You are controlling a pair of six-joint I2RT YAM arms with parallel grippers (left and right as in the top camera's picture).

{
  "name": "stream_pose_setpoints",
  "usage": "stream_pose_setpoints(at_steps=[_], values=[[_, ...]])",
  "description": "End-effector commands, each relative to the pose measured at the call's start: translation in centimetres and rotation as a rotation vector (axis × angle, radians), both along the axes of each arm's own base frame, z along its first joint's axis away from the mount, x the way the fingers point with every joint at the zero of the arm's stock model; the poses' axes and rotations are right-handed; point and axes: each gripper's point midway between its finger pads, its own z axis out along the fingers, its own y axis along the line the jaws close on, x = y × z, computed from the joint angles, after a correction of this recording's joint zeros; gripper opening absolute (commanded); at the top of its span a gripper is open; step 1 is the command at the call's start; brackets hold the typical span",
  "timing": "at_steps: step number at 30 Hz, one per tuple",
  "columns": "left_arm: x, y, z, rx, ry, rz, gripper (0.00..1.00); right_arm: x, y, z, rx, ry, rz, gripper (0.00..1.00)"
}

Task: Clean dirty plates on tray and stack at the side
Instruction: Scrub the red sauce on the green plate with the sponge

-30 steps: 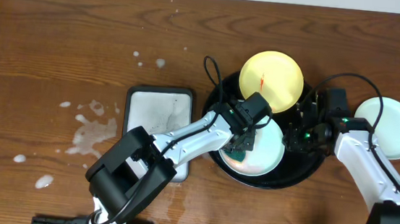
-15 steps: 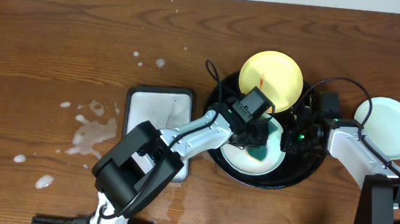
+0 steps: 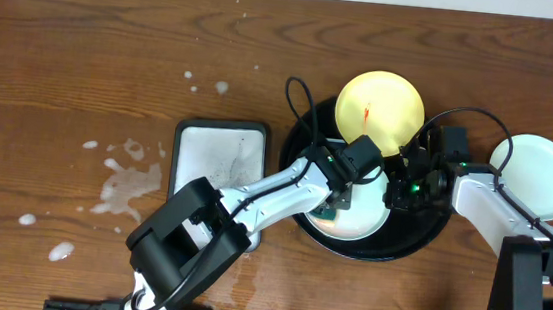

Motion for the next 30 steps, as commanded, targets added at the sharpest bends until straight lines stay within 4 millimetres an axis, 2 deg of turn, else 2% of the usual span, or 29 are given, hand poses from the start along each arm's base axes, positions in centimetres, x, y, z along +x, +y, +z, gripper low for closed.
stream_pose_setpoints(at_steps=[1, 3, 5, 7, 8, 9, 12, 16, 18, 22, 24, 26, 28, 30], values=[[1.3, 7.3, -2.9, 0.334, -0.073, 0.006, 0.07, -0.8, -0.3, -1.5, -0.039, 0.046, -0.003, 0.01], [1.2, 6.8, -2.9, 0.313, -0.060, 0.004, 0.08, -0.9, -0.5, -1.6, -0.050, 0.049, -0.005, 0.01], [0.8, 5.5, -3.2, 0.242, -0.024, 0.000, 0.07, -1.0, -0.6, -1.6, -0.057, 0.051, -0.006, 0.01], [0.1, 2.8, -3.6, 0.095, 0.045, -0.012, 0.08, -1.0, -0.6, -1.7, -0.057, 0.052, -0.006, 0.01], [-0.4, 0.7, -3.7, -0.014, 0.089, -0.018, 0.08, -1.0, -0.6, -1.7, -0.058, 0.054, -0.006, 0.01], [-0.9, -2.4, -3.3, -0.172, 0.142, -0.022, 0.08, -1.0, -0.6, -1.7, -0.058, 0.054, -0.006, 0.01], [-1.3, -6.9, -2.1, -0.391, 0.195, -0.029, 0.08, -1.0, -0.6, -1.7, -0.058, 0.054, -0.005, 0.01], [-2.0, -10.2, -1.2, -0.521, 0.213, -0.076, 0.08, -1.0, -0.6, -1.7, -0.058, 0.054, -0.002, 0.01], [-2.6, -10.6, -1.5, -0.523, 0.223, -0.092, 0.08, -1.0, -0.6, -1.7, -0.058, 0.054, -0.002, 0.01], [-2.9, -8.7, -3.2, -0.429, 0.243, -0.075, 0.08, -1.1, -0.6, -1.7, -0.058, 0.054, -0.002, 0.01], [-2.2, -4.6, -4.8, -0.244, 0.208, -0.033, 0.07, -1.1, -0.6, -1.7, -0.058, 0.055, -0.002, 0.01], [-1.6, -1.0, -5.6, -0.091, 0.175, 0.020, 0.07, -1.1, -0.6, -1.7, -0.058, 0.055, -0.002, 0.01], [-1.0, 2.3, -5.7, 0.053, 0.135, 0.060, 0.08, -1.1, -0.6, -1.7, -0.058, 0.055, -0.002, 0.01], [-0.3, 4.9, -5.3, 0.167, 0.095, 0.083, 0.07, -1.1, -0.6, -1.7, -0.058, 0.054, -0.002, 0.01]])
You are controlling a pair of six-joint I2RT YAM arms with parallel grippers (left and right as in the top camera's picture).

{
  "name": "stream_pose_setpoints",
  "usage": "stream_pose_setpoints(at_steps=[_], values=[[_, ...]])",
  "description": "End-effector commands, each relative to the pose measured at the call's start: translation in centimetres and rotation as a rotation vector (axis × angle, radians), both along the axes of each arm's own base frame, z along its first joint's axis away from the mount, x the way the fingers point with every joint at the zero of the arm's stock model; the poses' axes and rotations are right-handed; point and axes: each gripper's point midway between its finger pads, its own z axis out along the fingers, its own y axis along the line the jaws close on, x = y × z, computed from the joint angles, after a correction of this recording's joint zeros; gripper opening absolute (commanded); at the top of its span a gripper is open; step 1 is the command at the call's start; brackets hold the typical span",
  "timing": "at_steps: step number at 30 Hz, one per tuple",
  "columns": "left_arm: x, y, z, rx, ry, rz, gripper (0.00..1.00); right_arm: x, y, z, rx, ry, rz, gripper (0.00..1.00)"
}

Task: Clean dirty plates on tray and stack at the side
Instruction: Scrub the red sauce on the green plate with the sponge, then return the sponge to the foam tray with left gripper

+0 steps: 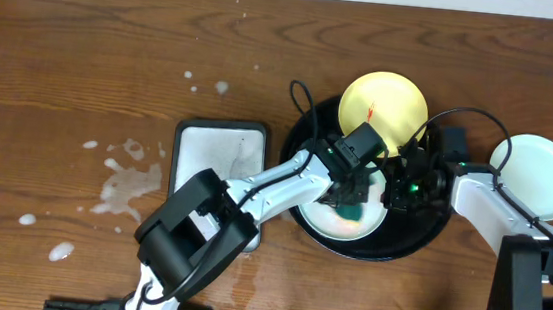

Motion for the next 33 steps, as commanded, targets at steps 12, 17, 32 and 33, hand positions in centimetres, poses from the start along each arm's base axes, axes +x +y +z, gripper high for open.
stream_pose_setpoints(at_steps=[12, 17, 32, 33], values=[[3.3, 11.3, 0.6, 0.600, -0.147, 0.067, 0.08, -0.9, -1.0, -1.7, -0.077, 0.040, 0.013, 0.01], [3.2, 9.2, 3.7, 0.493, -0.128, 0.040, 0.07, -0.7, -1.0, -1.0, -0.075, 0.019, 0.012, 0.01], [-0.3, 14.6, 16.4, 0.331, -0.196, 0.052, 0.17, -0.7, -1.8, 5.6, -0.279, -0.193, 0.030, 0.01], [-0.6, 16.0, 16.1, 0.350, -0.176, 0.070, 0.17, -0.9, -1.2, 5.6, -0.271, -0.193, 0.048, 0.01]])
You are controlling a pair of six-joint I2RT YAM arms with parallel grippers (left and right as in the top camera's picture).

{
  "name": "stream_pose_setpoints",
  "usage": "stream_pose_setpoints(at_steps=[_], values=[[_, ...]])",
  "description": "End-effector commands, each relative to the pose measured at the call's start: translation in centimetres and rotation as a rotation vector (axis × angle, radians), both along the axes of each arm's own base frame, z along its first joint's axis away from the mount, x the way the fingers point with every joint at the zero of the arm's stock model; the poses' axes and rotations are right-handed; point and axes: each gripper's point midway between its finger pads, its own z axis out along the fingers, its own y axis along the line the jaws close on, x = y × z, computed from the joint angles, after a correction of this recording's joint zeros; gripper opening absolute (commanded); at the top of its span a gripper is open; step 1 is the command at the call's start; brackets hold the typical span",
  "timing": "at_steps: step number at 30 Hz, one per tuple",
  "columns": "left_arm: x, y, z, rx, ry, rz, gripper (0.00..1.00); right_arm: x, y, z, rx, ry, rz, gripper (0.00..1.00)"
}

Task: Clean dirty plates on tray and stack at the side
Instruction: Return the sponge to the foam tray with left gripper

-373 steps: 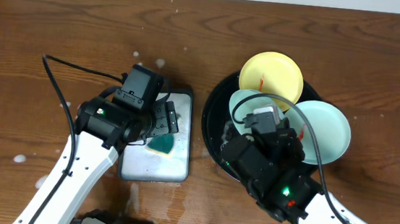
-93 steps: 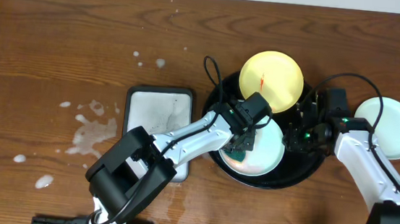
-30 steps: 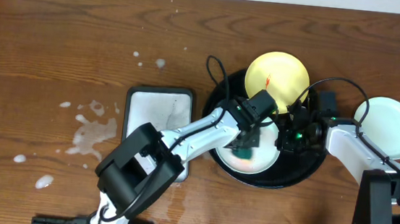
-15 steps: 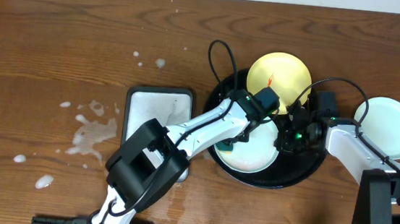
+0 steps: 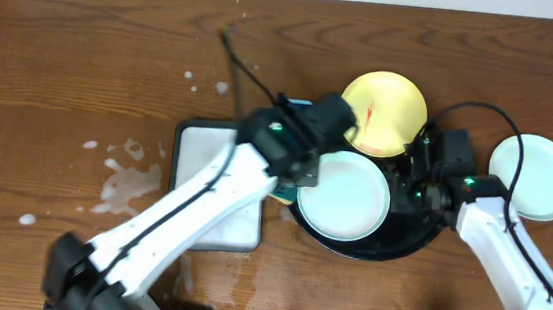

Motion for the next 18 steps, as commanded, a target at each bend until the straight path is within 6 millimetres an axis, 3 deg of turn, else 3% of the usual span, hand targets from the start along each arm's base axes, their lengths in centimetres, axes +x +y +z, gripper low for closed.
stream_pose_setpoints(at_steps=[1, 6, 12, 16, 18], values=[[-0.4, 4.0, -1.1, 0.058, 0.041, 0.042, 0.17, -0.4, 0.3, 0.0, -0.053, -0.010, 0.011, 0.01], [-0.9, 8.4, -5.6, 0.100, 0.127, 0.136, 0.17, 0.1, -0.4, -1.0, -0.022, 0.022, -0.031, 0.21], [-1.0, 9.6, -9.3, -0.020, 0.213, 0.175, 0.22, 0.4, 0.7, -2.9, 0.153, 0.087, 0.029, 0.33], [-0.8, 9.7, -9.0, -0.095, 0.234, 0.180, 0.29, 0.3, 0.6, -5.1, 0.180, 0.145, 0.012, 0.27], [-0.9, 9.4, -7.9, -0.150, 0.218, 0.152, 0.39, 0.4, 2.0, -5.5, 0.257, 0.148, 0.070, 0.15]])
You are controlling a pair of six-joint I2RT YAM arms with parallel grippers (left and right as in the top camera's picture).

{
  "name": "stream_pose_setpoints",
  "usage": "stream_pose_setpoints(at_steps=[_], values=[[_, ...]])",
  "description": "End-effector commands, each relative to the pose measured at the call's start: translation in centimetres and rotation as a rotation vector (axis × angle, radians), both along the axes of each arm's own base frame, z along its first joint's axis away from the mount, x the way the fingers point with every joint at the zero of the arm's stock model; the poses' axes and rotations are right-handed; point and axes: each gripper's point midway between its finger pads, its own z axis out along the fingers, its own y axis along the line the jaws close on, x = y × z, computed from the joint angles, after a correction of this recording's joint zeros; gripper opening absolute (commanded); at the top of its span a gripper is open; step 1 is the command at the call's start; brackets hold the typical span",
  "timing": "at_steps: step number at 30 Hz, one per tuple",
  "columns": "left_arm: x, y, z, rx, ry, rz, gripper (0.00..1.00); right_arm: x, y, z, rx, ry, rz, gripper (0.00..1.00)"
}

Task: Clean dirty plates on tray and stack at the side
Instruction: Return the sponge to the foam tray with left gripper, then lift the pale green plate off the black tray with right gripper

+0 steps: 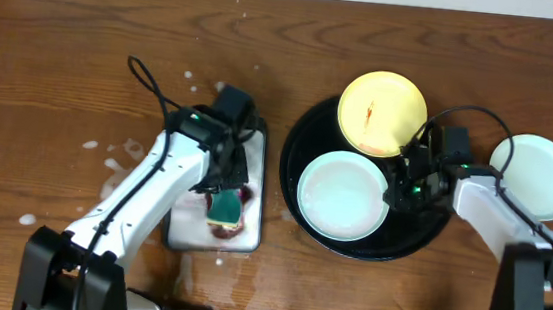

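Observation:
A black round tray (420, 238) holds a yellow plate (381, 112) with a red smear and a pale green plate (341, 194) that looks clean. My right gripper (395, 188) sits at this plate's right rim, and its fingers appear closed on the rim. A second pale plate (536, 176) lies on the table to the right of the tray. My left gripper (225, 193) is over the white rectangular dish (196, 158), shut on a green sponge (224, 209) that rests on the dish.
Wet splashes and droplets (129, 177) mark the wood left of the white dish. Cables trail from both arms. The table's front edge runs along the bottom of the overhead view.
My left arm has moved from the left edge of the black tray to the white dish, taking the sponge with it. The right gripper stays at the pale plate's rim.
My left gripper was first down on the pale green plate with the sponge, and it was still there a second later. It then stood at the tray's left edge, leaving the plate uncovered and clean-looking. Now it rests on the white dish. My right gripper has stayed at the plate's rim throughout.

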Motion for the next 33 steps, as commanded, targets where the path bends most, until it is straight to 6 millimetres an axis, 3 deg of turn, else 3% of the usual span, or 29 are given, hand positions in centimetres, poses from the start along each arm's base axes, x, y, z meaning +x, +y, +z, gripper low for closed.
stream_pose_setpoints(at_steps=[1, 2, 5, 7, 13, 18, 22, 28, 33], values=[[-0.5, -1.2, 2.8, -0.145, -0.045, -0.056, 0.47, -0.1, 2.9, -0.4, 0.187, 0.000, 0.099, 0.08], [-0.6, -1.3, 3.4, -0.158, -0.065, -0.058, 0.52, 0.1, 3.0, -0.4, 0.192, -0.006, 0.099, 0.01], [-1.1, -1.1, 5.6, -0.183, -0.132, -0.061, 0.66, 0.6, 2.7, 0.2, 0.180, -0.013, 0.057, 0.01], [-1.7, -0.9, 6.9, -0.194, -0.166, -0.063, 0.70, 1.1, 1.9, 1.0, 0.129, -0.036, 0.026, 0.01], [-2.4, -0.6, 9.0, -0.219, -0.241, -0.069, 0.82, 1.6, -0.5, 5.5, -0.135, -0.179, -0.035, 0.01], [-2.5, -0.6, 9.2, -0.221, -0.247, -0.068, 0.83, 1.0, -1.9, 10.5, -0.456, -0.379, -0.036, 0.01], [-2.5, -0.6, 9.1, -0.220, -0.244, -0.068, 0.83, 0.8, -1.9, 12.7, -0.585, -0.483, -0.031, 0.01], [-2.5, -0.6, 9.1, -0.220, -0.244, -0.068, 0.83, 0.2, -0.4, 17.0, -0.752, -0.691, 0.006, 0.01], [-2.5, -0.6, 9.1, -0.220, -0.244, -0.068, 0.84, -0.6, 1.0, 19.5, -0.870, -0.821, 0.047, 0.01]])
